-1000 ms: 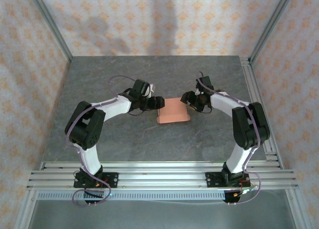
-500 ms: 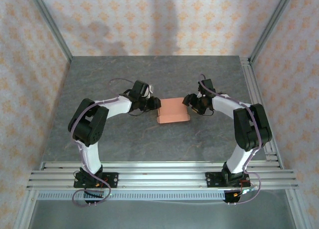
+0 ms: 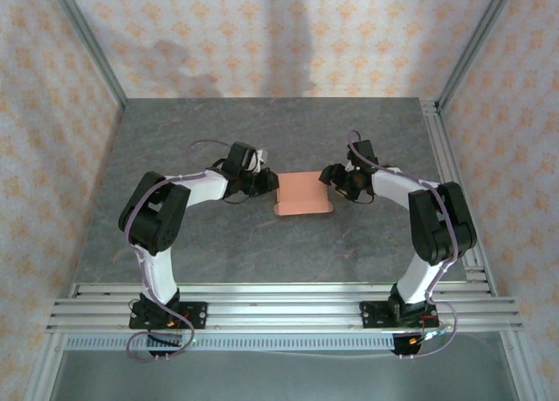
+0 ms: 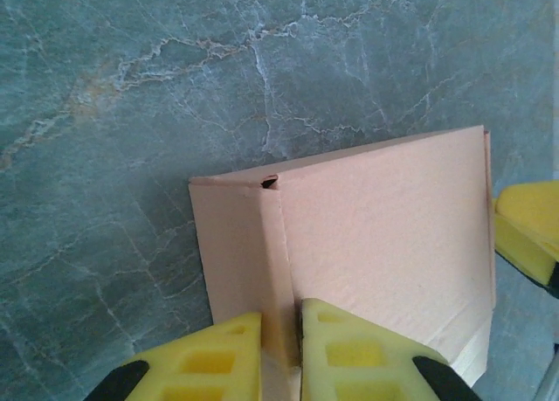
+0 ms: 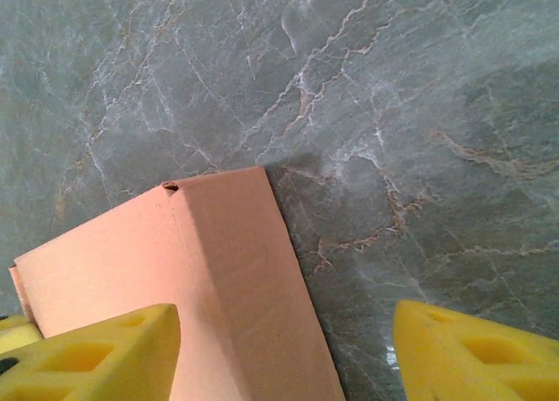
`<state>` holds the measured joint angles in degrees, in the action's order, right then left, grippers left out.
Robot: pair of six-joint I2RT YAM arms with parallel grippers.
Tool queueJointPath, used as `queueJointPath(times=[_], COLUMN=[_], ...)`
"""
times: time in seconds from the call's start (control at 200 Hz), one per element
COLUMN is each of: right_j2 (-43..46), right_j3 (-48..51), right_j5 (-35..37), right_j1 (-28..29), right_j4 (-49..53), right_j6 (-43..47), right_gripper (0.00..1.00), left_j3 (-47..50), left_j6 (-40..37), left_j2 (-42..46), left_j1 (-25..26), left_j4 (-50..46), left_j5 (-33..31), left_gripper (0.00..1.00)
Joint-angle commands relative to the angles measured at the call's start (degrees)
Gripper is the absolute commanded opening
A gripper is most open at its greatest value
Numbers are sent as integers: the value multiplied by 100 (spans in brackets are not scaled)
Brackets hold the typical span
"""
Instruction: Fold the paper box
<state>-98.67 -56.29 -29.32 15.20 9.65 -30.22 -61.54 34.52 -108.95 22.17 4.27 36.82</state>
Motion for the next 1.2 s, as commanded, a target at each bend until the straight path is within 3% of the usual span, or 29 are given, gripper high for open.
queueJointPath(times=[0.0, 0.29, 0.786, 0.911, 1.086, 1.191], right_j2=[309, 356, 74, 92, 150, 157], right_j3=[206, 425, 608, 666, 619, 577], right_j5=[-74, -212, -1312, -1541, -1564, -1597], right_j1=[-1, -7, -9, -8, -12, -9], right_j4=[-585, -945, -1937, -2341, -2272, -2180], right_j6=[-166, -316, -658, -897, -924, -1014], right_gripper=[69, 80, 81, 76, 62, 59], left_j3=[166, 322, 267, 222, 162, 73], left_j6=[49, 348, 319, 279, 185, -106], left_j2=[-281, -570, -805, -808, -778, -720], left_j1=[-146, -393, -565, -565, -565, -540], left_j4=[249, 918, 962, 898, 791, 537], left_j5=[269, 844, 1161, 1152, 1141, 1160], left_gripper=[16, 15, 8, 9, 10, 10])
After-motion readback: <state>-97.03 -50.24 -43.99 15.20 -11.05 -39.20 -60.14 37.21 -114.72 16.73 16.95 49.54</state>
